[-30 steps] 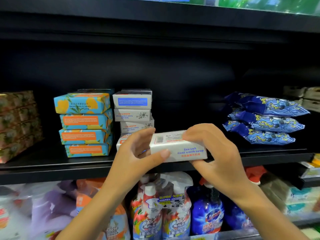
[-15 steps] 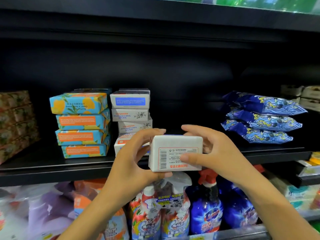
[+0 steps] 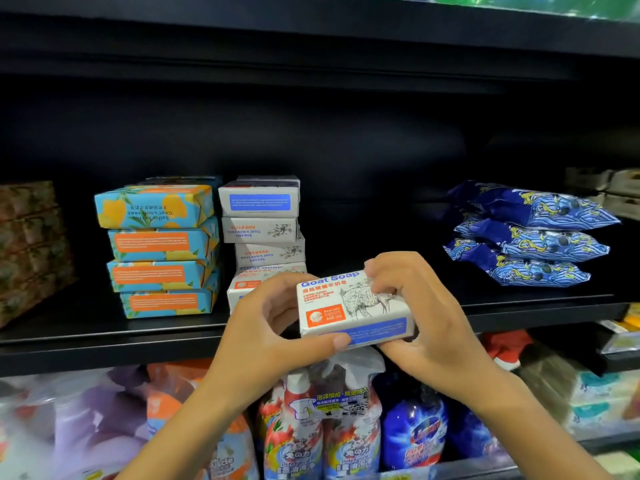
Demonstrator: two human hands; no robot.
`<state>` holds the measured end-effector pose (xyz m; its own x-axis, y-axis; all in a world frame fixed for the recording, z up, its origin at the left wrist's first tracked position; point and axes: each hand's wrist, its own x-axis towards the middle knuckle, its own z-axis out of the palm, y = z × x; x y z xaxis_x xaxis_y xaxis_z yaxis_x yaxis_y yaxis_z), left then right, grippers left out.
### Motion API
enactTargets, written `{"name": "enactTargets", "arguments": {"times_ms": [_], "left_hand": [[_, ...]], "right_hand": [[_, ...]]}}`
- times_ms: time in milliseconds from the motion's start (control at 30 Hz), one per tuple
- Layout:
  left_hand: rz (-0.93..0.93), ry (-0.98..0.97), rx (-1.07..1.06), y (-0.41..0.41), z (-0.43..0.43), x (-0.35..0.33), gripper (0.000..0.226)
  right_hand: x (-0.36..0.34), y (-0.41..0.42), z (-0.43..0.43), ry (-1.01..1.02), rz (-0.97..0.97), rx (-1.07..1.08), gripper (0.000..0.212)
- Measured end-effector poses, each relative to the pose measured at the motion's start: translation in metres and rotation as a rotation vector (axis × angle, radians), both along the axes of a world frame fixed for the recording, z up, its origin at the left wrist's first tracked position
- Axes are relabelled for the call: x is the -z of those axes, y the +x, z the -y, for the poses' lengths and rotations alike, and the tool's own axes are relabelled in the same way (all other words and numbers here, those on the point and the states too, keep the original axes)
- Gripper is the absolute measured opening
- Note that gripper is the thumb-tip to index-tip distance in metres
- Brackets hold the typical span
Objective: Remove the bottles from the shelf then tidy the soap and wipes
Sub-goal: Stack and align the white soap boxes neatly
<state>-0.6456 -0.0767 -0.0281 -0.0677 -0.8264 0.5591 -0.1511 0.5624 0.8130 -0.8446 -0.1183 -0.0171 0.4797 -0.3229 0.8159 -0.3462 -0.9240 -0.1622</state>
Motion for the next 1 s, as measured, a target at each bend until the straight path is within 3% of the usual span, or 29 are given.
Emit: {"name": "enactTargets", "arguments": {"times_ms": [133, 267, 333, 467, 667, 767, 900, 1000], "left_hand": [[0.094, -0.064, -0.016, 0.005, 0.002, 0.006, 0.063], [0.244, -0.092, -0.070, 0.005, 0.001, 0.012, 0.065], [0.298, -0.087, -0.200, 0.009, 0.004, 0.016, 0.066], [0.442, -0.169, -0.497, 0.027, 0.011, 0.025, 0.046], [0.519, -0.306, -0.535, 0.033, 0.019, 0.032, 0.027], [0.532, -0.305, -0.517, 0.035, 0.019, 0.031, 0.025], [0.560, -0.302, -0.499, 0.037, 0.019, 0.032, 0.024], [0.559, -0.309, -0.499, 0.036, 0.019, 0.032, 0.024]], "right_hand": [[0.000, -0.012, 0.006, 0.179, -0.108, -0.038, 0.074], [0.006, -0.014, 0.013, 0.069, -0.203, 0.035, 0.071], [0.006, -0.013, 0.019, 0.053, -0.195, 0.077, 0.070], [0.006, -0.011, 0.042, 0.234, -0.046, 0.170, 0.074], [-0.002, 0.003, 0.074, 0.463, -0.139, 0.281, 0.065], [-0.007, 0.006, 0.073, 0.362, -0.271, 0.371, 0.057], [0.002, 0.010, 0.062, 0.149, -0.184, 0.412, 0.036], [0.004, 0.017, 0.060, 0.128, -0.177, 0.461, 0.031]]}}
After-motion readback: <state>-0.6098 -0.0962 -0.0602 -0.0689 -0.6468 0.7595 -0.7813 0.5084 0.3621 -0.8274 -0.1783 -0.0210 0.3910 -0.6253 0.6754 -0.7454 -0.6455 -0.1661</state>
